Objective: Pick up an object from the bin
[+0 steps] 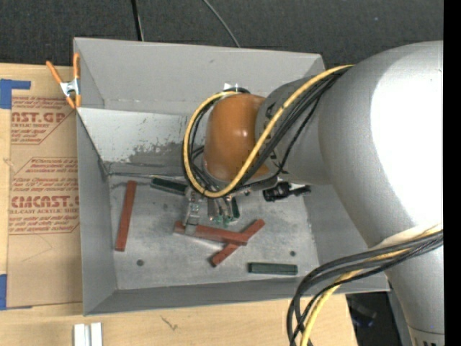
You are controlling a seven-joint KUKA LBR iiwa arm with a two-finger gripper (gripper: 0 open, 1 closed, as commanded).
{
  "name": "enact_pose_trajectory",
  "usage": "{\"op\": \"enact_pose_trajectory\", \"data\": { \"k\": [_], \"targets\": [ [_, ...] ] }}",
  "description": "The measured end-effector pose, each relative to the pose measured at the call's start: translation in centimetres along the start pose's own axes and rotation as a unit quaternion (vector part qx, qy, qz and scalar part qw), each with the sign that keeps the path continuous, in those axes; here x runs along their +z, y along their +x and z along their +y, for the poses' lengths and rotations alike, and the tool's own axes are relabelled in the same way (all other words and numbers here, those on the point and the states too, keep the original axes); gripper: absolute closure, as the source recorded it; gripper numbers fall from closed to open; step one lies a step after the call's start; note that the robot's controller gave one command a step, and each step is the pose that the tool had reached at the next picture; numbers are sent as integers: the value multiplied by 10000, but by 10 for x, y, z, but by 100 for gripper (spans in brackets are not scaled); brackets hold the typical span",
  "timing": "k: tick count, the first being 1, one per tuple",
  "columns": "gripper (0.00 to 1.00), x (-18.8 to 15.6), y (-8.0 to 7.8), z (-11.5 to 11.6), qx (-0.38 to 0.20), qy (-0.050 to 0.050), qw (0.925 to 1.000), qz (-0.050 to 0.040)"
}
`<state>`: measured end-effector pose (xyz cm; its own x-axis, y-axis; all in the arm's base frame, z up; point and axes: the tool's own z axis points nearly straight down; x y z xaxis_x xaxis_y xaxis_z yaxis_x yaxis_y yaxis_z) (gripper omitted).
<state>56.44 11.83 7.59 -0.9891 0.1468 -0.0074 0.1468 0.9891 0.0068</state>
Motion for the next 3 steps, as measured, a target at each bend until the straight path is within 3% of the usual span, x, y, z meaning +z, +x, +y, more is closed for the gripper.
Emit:
{"op": "enact_pose_trajectory", "data": {
  "k": [1,2,3],
  "targets": [
    [0,5,2,-2,2,16,10000,14],
    [0,5,2,-2,3,17,10000,19],
    [0,5,56,-19,-257,23,9997,11]
  ]
}}
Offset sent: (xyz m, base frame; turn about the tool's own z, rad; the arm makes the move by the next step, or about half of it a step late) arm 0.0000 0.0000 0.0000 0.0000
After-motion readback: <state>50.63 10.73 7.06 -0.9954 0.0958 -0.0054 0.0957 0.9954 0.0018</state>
